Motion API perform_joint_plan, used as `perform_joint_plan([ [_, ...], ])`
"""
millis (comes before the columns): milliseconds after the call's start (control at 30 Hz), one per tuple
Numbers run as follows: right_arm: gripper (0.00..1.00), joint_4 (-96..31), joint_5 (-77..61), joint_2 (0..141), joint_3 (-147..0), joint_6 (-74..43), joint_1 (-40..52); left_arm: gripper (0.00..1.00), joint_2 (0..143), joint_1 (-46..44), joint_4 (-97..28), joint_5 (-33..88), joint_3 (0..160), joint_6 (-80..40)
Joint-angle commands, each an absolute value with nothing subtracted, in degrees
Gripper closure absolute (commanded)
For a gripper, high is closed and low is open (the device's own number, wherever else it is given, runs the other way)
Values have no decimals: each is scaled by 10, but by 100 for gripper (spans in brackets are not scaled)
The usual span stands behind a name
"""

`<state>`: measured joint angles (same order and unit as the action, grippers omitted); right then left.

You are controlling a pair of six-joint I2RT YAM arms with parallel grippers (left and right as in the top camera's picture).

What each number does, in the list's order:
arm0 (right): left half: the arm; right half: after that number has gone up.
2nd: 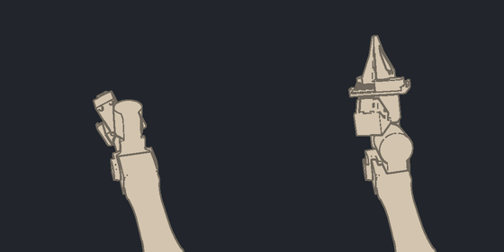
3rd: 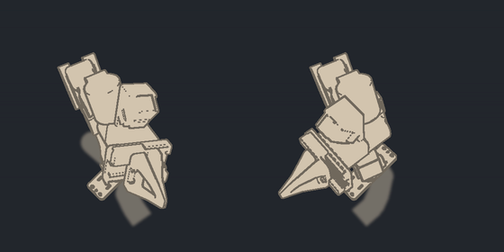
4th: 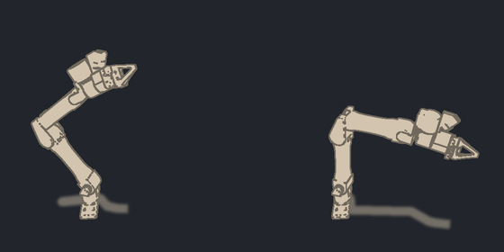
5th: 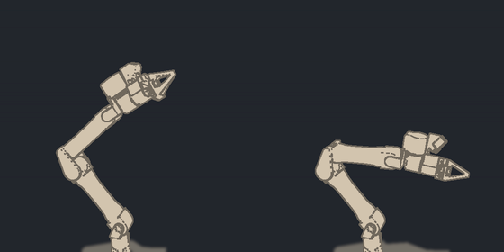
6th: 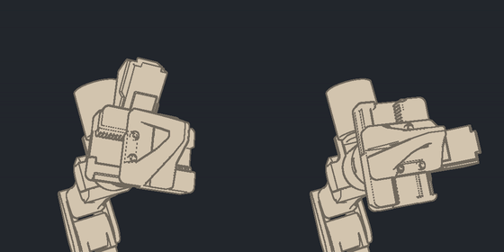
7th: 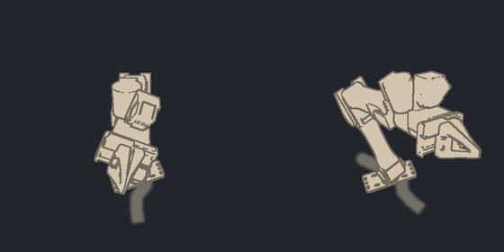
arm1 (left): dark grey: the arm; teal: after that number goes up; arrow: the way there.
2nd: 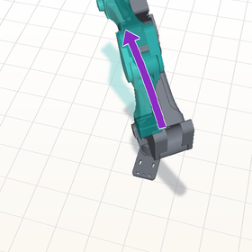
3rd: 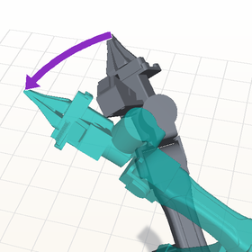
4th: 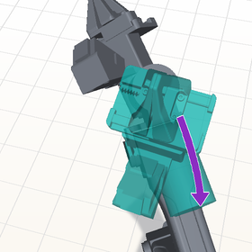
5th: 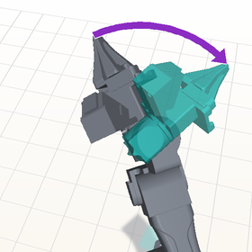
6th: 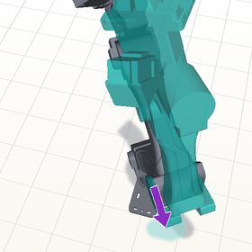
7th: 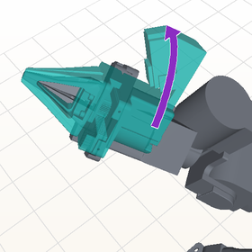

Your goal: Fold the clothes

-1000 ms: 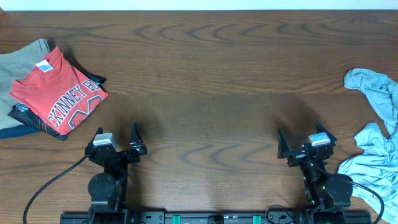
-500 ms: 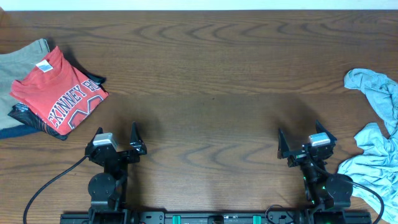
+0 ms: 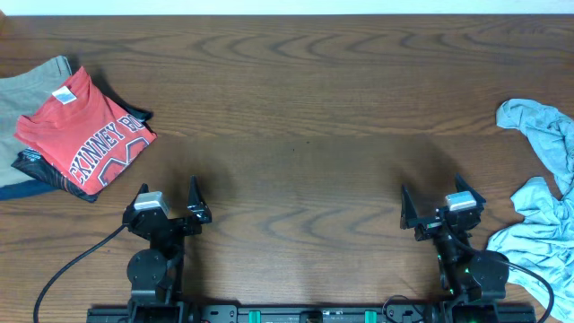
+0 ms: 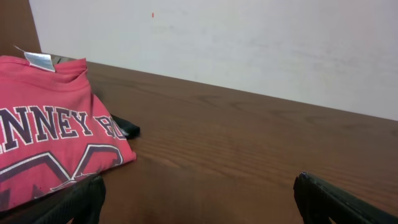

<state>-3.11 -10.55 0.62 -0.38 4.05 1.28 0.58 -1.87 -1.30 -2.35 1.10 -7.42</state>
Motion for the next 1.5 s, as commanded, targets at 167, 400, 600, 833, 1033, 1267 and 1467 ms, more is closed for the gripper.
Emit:
perform_joint_plan([
  [167,1,-33,-110,3,-3,48,16,2,2,-16,-38,-37,2,-67],
  [400,1,-33,-110,3,-3,48,16,2,2,-16,-38,-34,2,-67],
  [600,1,-32,-135,3,-3,-39,16,2,2,-16,-39,23,3,-115],
  [833,1,-59,-193,19,-24,-62,16,2,30,-16,-128,69,58,-115],
  [1033,1,-169,-160,76,-106,-64,16,2,109,-16,-260,102,186,-115],
  [1267,1,-312,-114,218,-237,-64,15,2,235,-16,-431,112,350,-114],
  [1467,1,-394,-114,354,-349,-69,15,2,337,-16,-515,138,429,-115],
])
